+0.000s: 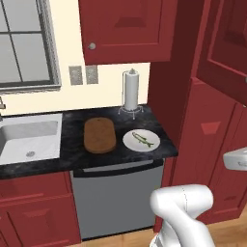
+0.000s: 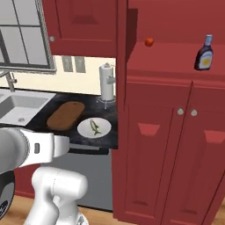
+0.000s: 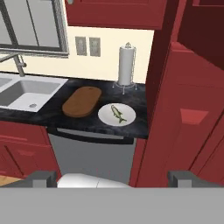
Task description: Pick the fish from the plate and place it on the cutting board. Then pick the condiment bottle from the cabinet and place it next to the cutting board.
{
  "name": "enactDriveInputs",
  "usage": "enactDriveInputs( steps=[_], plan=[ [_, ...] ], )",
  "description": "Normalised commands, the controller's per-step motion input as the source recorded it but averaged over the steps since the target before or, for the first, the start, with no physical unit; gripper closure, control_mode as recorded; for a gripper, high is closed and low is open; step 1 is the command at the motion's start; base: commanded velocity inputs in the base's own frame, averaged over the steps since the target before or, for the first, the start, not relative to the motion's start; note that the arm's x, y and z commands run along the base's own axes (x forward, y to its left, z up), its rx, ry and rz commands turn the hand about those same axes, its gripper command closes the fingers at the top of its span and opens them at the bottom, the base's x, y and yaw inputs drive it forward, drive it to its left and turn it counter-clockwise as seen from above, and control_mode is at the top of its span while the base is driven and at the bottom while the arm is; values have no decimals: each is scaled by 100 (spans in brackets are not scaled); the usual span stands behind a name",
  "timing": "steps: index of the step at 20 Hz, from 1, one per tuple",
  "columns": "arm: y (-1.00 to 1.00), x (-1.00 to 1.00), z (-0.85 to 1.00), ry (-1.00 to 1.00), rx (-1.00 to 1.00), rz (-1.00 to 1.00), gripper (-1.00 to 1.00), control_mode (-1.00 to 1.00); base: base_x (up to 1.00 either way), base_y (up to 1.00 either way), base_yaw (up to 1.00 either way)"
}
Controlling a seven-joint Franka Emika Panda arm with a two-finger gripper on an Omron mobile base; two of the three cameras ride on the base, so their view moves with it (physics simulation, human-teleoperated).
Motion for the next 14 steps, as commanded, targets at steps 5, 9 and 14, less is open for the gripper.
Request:
enactDriveInputs(
  steps=[5,9,14],
  plan=[
    [0,0,0,0,0,0,-100,100,-13,54,0],
    [0,0,0,0,0,0,-100,100,-8,50,0],
    [0,0,0,0,0,0,-100,100,-8,49,0]
  ],
)
